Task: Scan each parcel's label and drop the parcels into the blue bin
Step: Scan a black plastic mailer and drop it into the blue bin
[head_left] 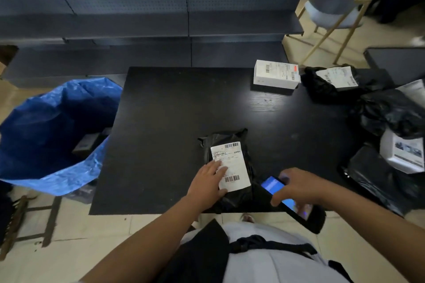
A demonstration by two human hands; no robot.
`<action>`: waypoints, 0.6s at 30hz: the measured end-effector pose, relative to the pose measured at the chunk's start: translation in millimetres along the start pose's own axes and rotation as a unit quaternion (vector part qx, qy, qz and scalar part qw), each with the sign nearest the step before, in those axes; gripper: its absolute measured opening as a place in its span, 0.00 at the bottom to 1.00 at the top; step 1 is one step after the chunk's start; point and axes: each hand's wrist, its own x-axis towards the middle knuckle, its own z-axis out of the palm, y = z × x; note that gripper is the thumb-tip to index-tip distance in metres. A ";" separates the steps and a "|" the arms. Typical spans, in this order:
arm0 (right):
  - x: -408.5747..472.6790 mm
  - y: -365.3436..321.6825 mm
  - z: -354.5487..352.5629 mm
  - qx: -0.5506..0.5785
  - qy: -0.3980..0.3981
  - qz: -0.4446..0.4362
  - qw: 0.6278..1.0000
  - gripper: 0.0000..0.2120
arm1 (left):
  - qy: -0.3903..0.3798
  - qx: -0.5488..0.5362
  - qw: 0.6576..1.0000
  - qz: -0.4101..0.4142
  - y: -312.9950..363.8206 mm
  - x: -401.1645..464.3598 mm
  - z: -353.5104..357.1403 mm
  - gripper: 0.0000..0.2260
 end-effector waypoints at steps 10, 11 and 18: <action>-12.5 -57.0 21.2 -0.213 -0.021 0.107 0.971 0.23 | -0.002 -0.086 0.996 0.038 -21.6 3.8 5.2 0.34; -13.5 -58.8 27.0 -0.217 -0.013 0.110 0.970 0.23 | -0.004 -0.088 0.995 0.040 -22.5 3.5 4.6 0.34; -24.2 -68.3 47.9 -0.203 0.011 0.125 0.971 0.24 | -0.017 -0.062 0.995 0.069 -33.3 3.9 -2.9 0.33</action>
